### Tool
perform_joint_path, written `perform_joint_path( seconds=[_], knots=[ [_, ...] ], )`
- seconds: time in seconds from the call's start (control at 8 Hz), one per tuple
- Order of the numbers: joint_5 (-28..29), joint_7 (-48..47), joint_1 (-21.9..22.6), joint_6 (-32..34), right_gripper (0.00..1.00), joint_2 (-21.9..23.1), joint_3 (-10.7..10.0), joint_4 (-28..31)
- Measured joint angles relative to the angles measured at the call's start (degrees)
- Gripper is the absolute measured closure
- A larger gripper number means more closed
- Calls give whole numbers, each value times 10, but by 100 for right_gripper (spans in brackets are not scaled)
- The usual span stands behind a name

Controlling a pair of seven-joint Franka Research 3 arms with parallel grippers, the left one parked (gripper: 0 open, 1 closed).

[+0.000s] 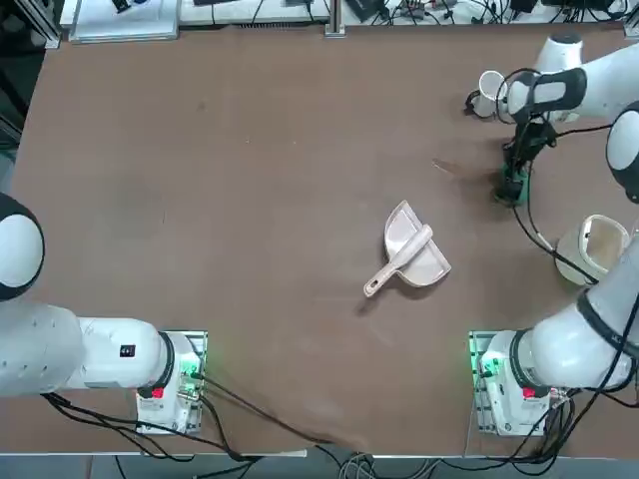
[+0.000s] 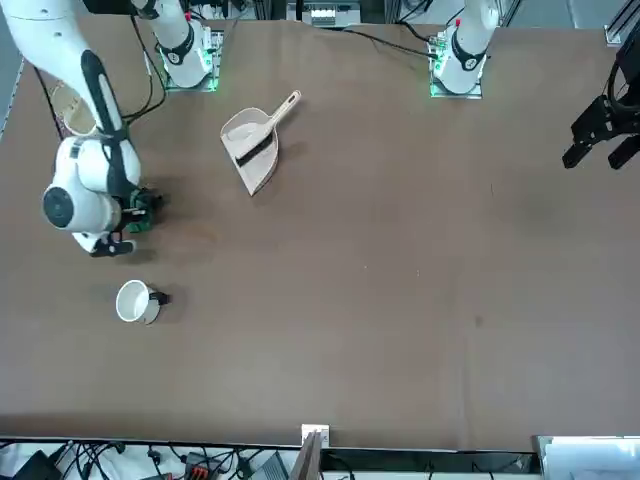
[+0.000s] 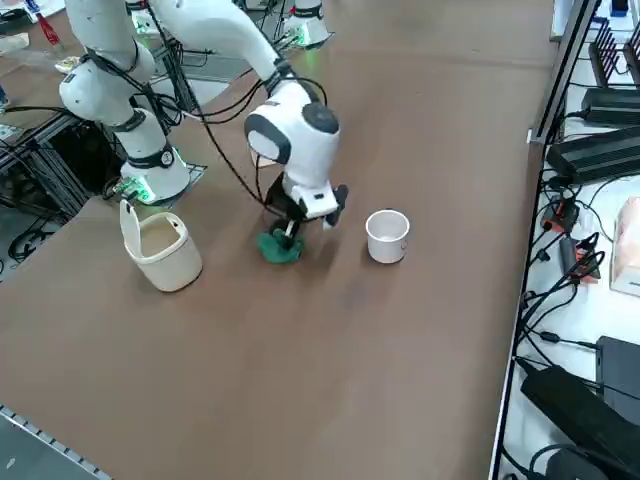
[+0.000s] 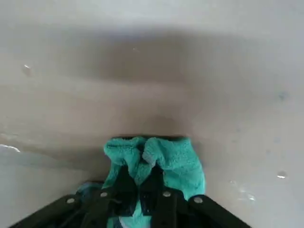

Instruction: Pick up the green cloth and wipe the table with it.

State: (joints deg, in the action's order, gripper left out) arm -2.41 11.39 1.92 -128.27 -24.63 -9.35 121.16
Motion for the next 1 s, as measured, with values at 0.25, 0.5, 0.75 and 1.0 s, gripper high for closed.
perform_joint_path(
  seconds=[0.25,0.5,0.75,1.0],
  knots=[
    [58,-97,47,-14,93,2,37,-1],
    [119,-218,122,-57,93,-2,55,-8],
    [157,-330,186,-80,93,-30,58,-55],
    [158,-367,203,-79,93,-60,58,-103]
  ],
)
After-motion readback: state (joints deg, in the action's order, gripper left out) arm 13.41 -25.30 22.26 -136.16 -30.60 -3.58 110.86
